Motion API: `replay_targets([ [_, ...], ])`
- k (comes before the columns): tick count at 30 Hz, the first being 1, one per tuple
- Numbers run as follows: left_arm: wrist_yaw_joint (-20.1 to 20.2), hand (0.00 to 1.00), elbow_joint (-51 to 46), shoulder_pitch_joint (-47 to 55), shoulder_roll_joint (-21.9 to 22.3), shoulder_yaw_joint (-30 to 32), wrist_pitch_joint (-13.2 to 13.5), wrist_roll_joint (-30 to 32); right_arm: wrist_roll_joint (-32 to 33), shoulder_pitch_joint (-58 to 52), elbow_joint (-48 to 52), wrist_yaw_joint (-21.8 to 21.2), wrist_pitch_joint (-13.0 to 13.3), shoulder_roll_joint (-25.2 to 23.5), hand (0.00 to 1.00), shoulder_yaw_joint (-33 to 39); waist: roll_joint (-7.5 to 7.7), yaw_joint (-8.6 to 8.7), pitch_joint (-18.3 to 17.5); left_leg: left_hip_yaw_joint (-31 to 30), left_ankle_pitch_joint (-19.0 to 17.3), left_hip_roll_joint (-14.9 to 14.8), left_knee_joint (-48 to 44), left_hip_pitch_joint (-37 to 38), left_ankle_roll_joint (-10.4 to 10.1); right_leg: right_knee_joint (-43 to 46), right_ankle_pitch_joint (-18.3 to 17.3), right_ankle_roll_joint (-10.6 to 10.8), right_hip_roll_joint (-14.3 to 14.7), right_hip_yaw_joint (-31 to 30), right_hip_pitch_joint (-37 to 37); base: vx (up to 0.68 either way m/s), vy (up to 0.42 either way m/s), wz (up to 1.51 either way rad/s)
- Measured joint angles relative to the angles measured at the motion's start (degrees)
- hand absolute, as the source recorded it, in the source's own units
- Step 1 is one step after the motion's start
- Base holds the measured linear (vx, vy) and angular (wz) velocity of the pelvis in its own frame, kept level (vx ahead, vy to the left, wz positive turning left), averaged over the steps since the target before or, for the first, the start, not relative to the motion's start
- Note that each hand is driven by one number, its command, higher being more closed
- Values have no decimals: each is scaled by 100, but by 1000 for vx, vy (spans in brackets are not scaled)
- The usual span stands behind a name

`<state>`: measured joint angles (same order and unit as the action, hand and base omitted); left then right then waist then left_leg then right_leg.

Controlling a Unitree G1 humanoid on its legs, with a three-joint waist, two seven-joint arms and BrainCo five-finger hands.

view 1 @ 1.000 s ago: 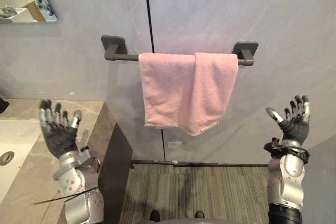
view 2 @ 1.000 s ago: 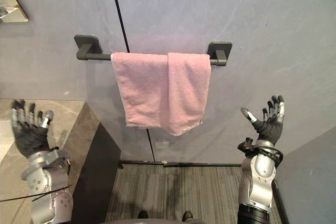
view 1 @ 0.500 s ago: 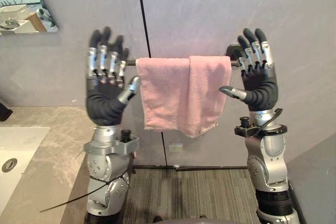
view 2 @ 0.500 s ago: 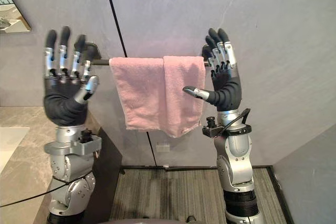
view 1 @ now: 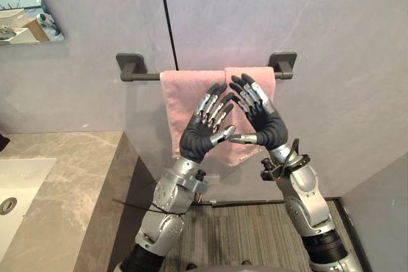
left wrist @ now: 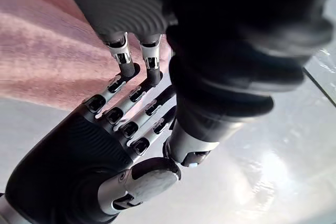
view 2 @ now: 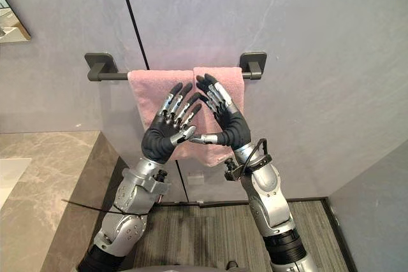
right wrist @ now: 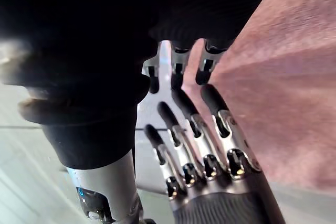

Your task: Organize washtable

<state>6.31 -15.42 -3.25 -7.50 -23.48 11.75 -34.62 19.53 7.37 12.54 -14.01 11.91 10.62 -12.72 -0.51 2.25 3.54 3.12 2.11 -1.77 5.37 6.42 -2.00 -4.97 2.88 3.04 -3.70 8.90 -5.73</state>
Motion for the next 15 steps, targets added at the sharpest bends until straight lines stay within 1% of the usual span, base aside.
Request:
replay_targets([
  [3,-3,0,278,-19,1,-8,-25,4,-156,-30,-272,1,-34,17,0,-66,0,10,-1,3,-1,9,-1,-22,0,-6,10,0,2,-6,-1,0,0,0],
  [5,-7,0,513,-19,0,-4,-29,48,-384,-31,-410,11,-102,87,0,-71,3,4,-3,2,-1,12,-1,-43,0,-7,15,-1,5,-5,5,0,0,0],
  [11,-28,0,1112,-25,-3,7,-85,176,-973,-32,-964,71,-121,128,0,-126,10,4,-59,-16,0,-17,0,-98,0,-35,19,-7,-12,-4,38,-43,-11,1],
  [13,-50,0,1342,-43,-12,10,-133,197,-1099,-30,-1171,142,-125,153,0,-172,25,2,-147,-31,2,-23,-1,-179,1,-40,40,-20,-25,-9,115,0,0,0],
  [15,-155,0,1678,-96,-18,10,-156,366,-1281,-29,-1444,156,-143,231,0,-191,33,1,-153,-55,2,-26,-2,-181,0,-46,53,-23,-22,-20,105,-14,-13,4],
])
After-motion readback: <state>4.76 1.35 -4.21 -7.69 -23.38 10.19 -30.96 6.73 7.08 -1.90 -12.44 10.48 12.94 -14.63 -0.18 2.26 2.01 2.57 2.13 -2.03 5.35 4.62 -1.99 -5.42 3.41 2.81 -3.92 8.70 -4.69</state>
